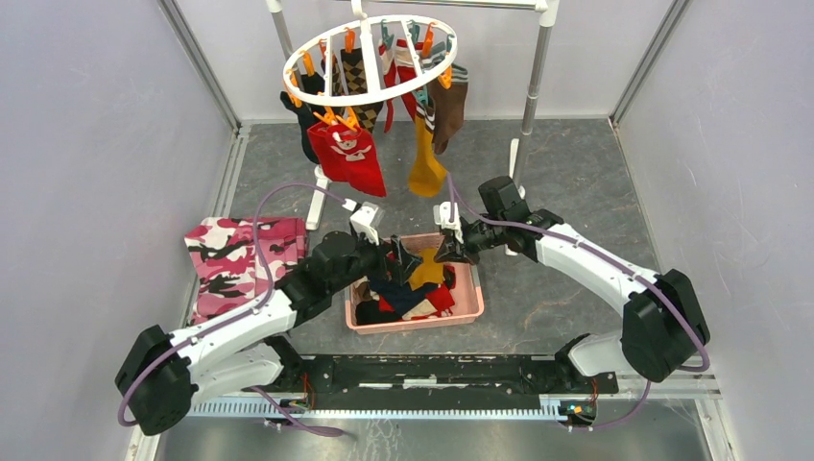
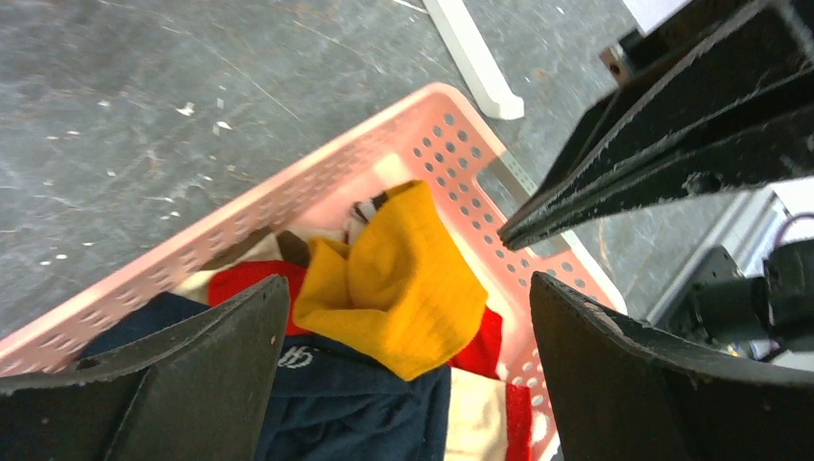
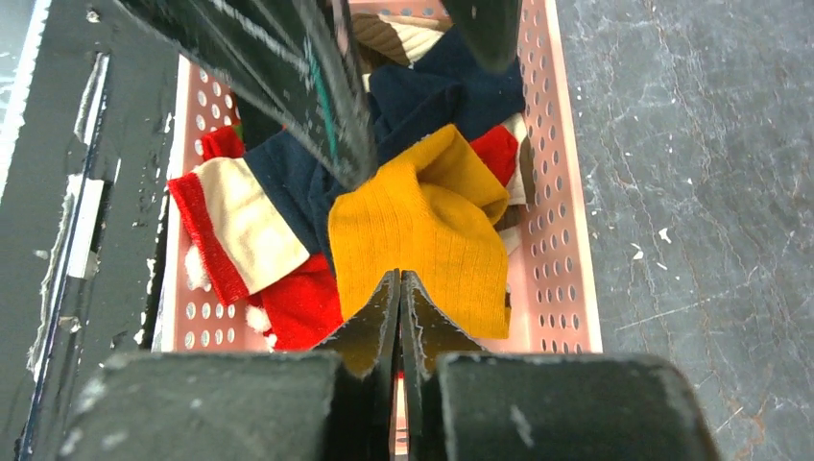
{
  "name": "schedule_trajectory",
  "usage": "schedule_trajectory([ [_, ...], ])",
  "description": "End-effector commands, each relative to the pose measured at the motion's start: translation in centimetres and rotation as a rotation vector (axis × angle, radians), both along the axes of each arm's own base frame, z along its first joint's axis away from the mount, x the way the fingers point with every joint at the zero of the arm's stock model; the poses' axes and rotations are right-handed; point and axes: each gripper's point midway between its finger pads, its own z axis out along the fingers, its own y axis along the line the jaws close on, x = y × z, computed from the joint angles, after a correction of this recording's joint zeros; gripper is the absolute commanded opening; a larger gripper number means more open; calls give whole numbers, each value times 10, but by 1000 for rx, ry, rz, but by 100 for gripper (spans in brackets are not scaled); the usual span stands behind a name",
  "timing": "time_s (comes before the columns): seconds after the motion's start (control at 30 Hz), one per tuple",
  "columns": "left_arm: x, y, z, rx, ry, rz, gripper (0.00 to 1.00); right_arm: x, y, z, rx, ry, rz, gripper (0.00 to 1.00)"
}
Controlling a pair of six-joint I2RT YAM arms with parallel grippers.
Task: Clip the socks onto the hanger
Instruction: Pick up the sock from the bin.
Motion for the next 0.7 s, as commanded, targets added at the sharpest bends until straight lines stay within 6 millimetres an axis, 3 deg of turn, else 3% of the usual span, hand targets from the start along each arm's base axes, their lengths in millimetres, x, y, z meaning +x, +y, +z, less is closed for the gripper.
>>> schedule_trajectory([
  [0.0, -15, -21, 1, -4, -1, -164, 100, -12, 5, 28, 69, -9, 109, 11],
  [0.17, -14, -20, -27, 144, 38, -214, 100, -14, 4, 30, 74, 0, 134, 29],
  [0.37, -4, -24, -50, 245, 115, -206, 100, -7, -4, 33, 83, 7, 109, 32],
  [0.47, 1, -27, -53, 266, 117, -209, 92, -3, -8, 33, 83, 4, 96, 32],
  [0.57, 1, -31, -61, 290, 150, -232, 72, -2, -10, 33, 83, 7, 92, 32],
  [0.63, 0, -34, -63, 302, 165, -253, 44, -2, -10, 32, 83, 8, 89, 32],
  [0.67, -1, -35, -63, 303, 168, -262, 21, -1, -11, 33, 83, 8, 88, 32],
])
